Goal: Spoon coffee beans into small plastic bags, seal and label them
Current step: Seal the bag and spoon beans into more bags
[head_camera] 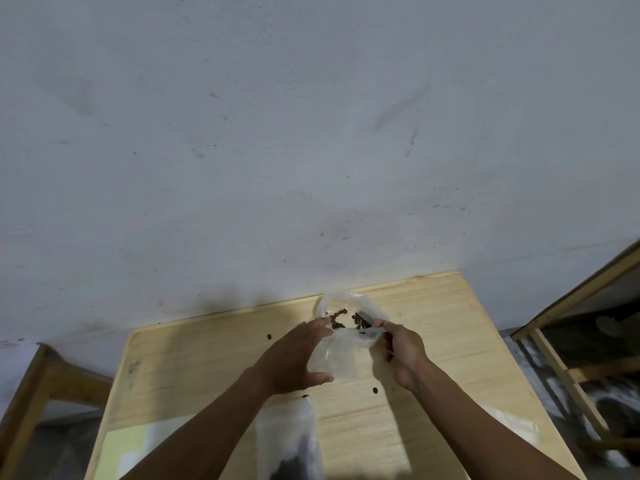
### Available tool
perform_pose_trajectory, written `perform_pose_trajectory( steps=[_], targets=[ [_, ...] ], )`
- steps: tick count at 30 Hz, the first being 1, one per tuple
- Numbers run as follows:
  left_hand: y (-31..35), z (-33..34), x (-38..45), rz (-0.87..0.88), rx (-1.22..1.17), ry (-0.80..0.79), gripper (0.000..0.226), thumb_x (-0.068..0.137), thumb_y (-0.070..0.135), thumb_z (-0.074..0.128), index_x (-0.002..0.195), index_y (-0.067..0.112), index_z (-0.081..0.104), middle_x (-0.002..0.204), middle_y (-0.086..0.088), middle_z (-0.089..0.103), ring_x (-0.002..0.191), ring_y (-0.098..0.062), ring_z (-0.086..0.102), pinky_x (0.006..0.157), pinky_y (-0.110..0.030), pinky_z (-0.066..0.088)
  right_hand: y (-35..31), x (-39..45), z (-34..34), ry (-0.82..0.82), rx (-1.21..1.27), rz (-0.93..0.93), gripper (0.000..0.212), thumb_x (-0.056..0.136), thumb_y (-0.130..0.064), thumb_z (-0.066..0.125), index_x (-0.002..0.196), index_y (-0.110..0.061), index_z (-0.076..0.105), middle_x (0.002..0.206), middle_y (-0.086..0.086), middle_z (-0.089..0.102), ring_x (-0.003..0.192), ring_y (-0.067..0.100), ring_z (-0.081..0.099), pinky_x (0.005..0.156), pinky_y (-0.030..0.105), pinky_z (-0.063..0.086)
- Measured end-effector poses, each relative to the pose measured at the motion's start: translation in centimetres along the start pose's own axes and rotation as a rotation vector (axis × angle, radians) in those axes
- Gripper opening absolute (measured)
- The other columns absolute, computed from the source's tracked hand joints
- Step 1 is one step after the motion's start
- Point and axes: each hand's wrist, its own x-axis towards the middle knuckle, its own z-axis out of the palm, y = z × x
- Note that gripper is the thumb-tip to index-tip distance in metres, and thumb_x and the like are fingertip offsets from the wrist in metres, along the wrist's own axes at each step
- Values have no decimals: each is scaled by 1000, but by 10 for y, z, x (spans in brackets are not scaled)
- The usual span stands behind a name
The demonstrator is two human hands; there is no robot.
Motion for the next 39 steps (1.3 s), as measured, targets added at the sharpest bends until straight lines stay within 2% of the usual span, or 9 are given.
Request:
perform_pose_trajectory(
  steps=[2,5,9,17,24,27,31,36,39],
  targets=[
    [0,0,-4,-13,20,20,86,76,61,68,146,23,37,160,9,23,143,-10,30,116,-27,29,1,-3,1,29,54,-5,43,95,-6,49,63,-15,77,59,-3,63,54,14,29,52,28,22],
    [2,1,-7,-34,10,64,86,74,62,68,145,22,40,160,9,25,143,-9,31,115,-26,30,-1,-4,0,110,58,-27,28,95,-5,47,80,-10,71,64,1,52,51,12,33,48,25,24],
    [5,1,-8,-83,-58,88,87,72,63,68,144,21,42,159,11,26,142,-6,32,112,-23,33,-5,-2,-7,156,21,-127,30,98,-7,42,93,-7,71,68,2,45,57,12,34,53,25,28],
    [14,4,-5,-225,-256,269,86,68,56,77,139,22,43,141,19,40,131,-1,41,110,-27,38,-36,-18,-23,228,19,-361,29,96,-6,42,91,-7,70,67,3,44,61,14,38,58,29,32],
    [23,-1,1,-317,-279,318,81,70,53,80,136,21,46,131,12,50,118,-6,50,97,-22,42,-40,-36,-22,179,-86,-496,28,97,-8,45,86,-11,71,71,-4,53,66,14,41,65,27,36],
    [29,-3,3,-291,-295,304,79,69,55,79,134,23,47,127,15,51,113,-6,52,94,-24,45,-33,-43,-16,76,-241,-593,25,98,-12,48,93,-15,73,84,-10,65,73,9,50,72,25,41],
    [31,-6,2,-291,-289,290,75,70,53,79,131,22,49,122,15,54,107,-8,56,88,-24,46,-28,-45,-13,-53,-494,-822,24,101,-14,49,97,-25,70,106,-6,68,98,4,61,85,19,47],
    [17,-9,-5,-319,-232,266,78,69,53,79,134,24,47,128,16,53,109,-8,56,92,-28,46,-37,-33,-22,124,-344,-856,24,102,-12,46,98,-19,68,101,-7,69,85,-2,57,78,22,41],
    [11,-13,-3,-230,-186,226,85,67,57,78,138,24,45,136,16,52,116,-7,55,97,-28,47,-28,-17,-27,174,-395,-839,26,102,-12,46,97,-26,68,104,-5,67,90,-4,57,80,20,41]
  ],
)
